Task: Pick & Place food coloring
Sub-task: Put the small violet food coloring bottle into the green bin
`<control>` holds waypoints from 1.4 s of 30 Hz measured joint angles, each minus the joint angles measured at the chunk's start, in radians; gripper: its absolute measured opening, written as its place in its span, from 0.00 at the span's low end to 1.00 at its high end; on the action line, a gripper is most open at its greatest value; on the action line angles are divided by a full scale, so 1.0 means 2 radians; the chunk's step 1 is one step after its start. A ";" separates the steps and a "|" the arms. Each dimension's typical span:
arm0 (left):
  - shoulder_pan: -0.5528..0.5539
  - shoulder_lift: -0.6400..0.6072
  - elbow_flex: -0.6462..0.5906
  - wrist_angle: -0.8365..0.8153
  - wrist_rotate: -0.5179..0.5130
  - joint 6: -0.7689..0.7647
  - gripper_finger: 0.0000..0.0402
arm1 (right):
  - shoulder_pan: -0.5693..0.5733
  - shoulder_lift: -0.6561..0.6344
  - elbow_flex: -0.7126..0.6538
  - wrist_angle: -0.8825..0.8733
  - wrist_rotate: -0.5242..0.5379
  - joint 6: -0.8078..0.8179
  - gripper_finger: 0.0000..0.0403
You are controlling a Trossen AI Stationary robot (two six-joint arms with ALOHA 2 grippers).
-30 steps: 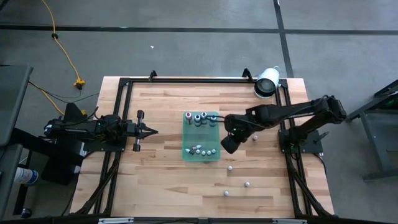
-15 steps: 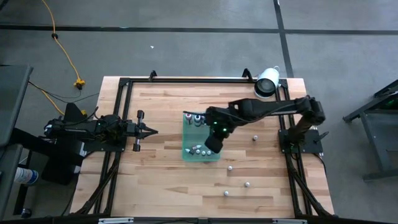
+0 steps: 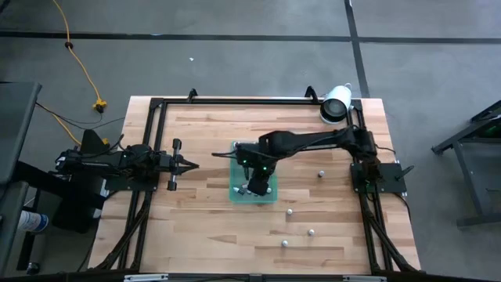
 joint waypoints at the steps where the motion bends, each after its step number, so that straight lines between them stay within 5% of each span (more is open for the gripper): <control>1: 0.000 0.000 0.000 0.000 0.000 0.000 0.00 | -0.002 0.006 -0.002 -0.003 0.003 0.002 0.12; 23: 0.000 0.000 0.000 0.000 0.000 0.000 0.00 | -0.011 0.040 -0.116 0.063 0.010 0.097 0.12; 42: 0.000 0.000 0.000 0.000 0.000 0.000 0.00 | 0.009 0.040 -0.119 0.066 0.004 0.008 0.12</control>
